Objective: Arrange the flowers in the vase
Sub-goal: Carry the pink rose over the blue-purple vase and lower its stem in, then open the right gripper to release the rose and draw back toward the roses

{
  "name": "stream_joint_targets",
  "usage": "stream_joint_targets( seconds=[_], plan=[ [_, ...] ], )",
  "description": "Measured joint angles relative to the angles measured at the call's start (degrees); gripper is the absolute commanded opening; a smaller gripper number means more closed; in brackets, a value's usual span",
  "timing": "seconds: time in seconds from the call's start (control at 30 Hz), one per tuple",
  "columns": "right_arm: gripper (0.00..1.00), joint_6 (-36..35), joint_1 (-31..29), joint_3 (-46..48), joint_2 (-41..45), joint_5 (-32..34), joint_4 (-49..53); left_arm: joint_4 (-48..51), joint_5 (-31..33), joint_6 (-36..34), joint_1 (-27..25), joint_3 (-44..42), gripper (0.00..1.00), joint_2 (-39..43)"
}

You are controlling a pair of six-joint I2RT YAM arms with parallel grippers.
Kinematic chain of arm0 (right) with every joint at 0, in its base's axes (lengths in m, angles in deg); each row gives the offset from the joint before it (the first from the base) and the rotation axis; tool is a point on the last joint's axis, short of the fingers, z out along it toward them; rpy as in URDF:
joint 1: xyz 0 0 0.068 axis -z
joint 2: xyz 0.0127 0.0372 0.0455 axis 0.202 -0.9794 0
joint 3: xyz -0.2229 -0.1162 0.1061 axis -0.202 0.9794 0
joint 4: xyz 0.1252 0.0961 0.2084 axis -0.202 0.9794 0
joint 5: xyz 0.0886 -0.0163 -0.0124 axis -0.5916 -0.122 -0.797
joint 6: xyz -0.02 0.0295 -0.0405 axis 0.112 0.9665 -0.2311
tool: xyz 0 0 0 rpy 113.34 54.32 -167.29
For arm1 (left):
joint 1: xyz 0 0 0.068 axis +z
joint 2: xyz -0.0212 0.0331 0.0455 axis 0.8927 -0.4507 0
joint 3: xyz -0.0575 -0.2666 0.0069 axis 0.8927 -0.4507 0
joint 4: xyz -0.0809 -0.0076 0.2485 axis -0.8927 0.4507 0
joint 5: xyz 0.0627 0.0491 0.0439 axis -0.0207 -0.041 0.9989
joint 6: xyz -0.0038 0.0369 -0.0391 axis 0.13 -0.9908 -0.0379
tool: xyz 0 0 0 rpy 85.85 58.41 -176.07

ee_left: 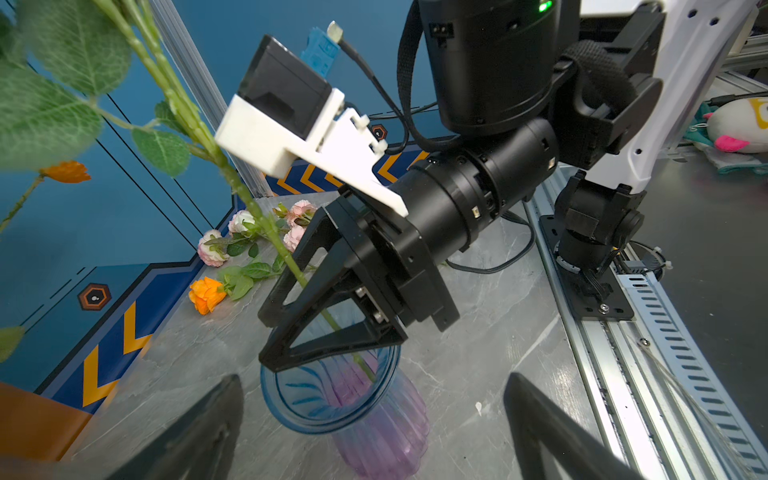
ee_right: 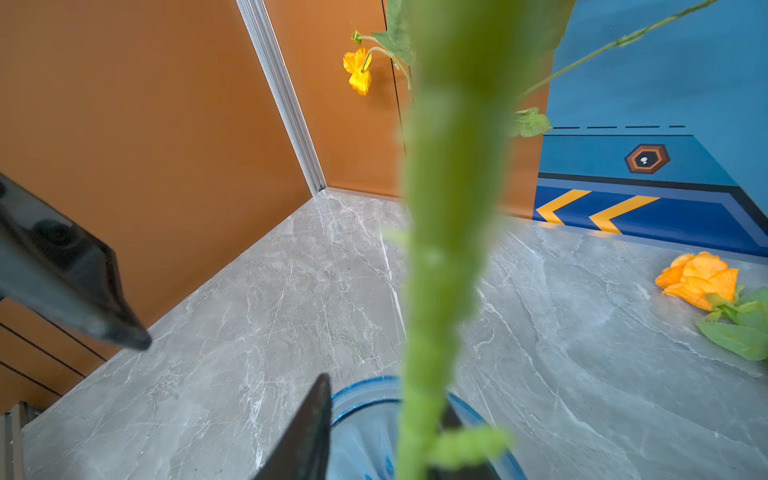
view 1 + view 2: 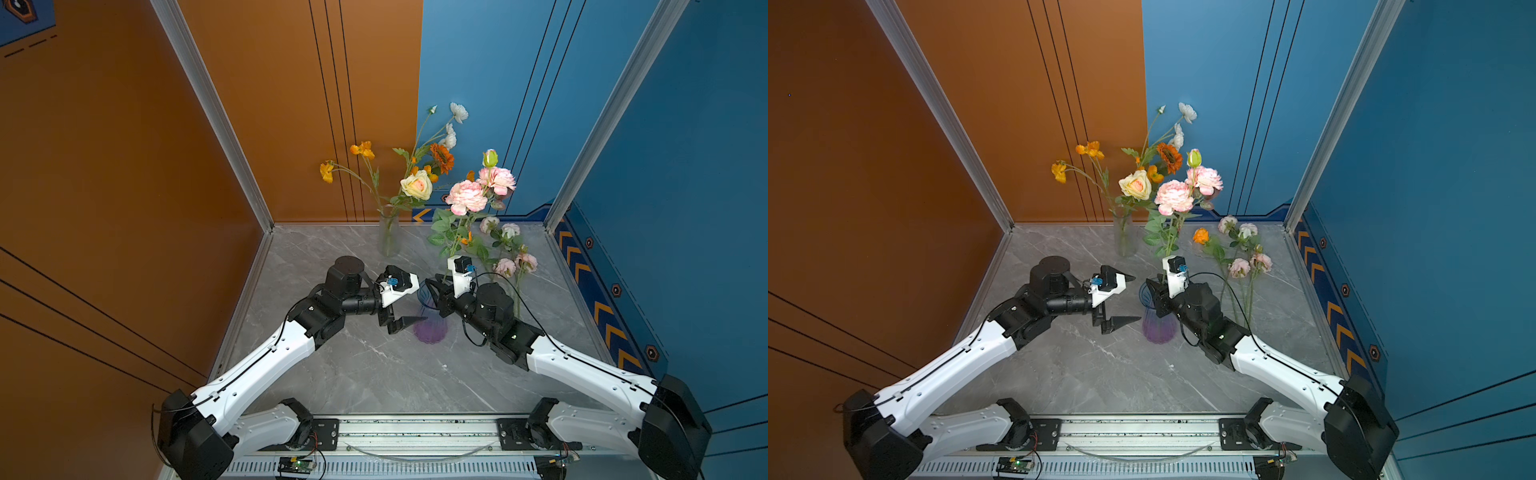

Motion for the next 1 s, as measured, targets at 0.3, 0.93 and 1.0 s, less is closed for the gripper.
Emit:
stream_joint_targets(
  seconds=[0.3,0.93,1.0],
  plan=[
    [0.95,-0.15,-0.35,-1.62,5.42,0.2,9.66,0.02,0.0,-0.02,-0.02,0.0,0.98,0.0],
    [0.89,4.39,10.32,-1.49,22.16,3.56,35.56,0.04,3.45,-0.09,-5.55,0.0,0.98,0.0],
    [0.8,7.23,13.75,0.04,23.12,4.07,37.0,0.04,6.82,-0.48,-8.11,0.0,0.98,-0.07]
  ],
)
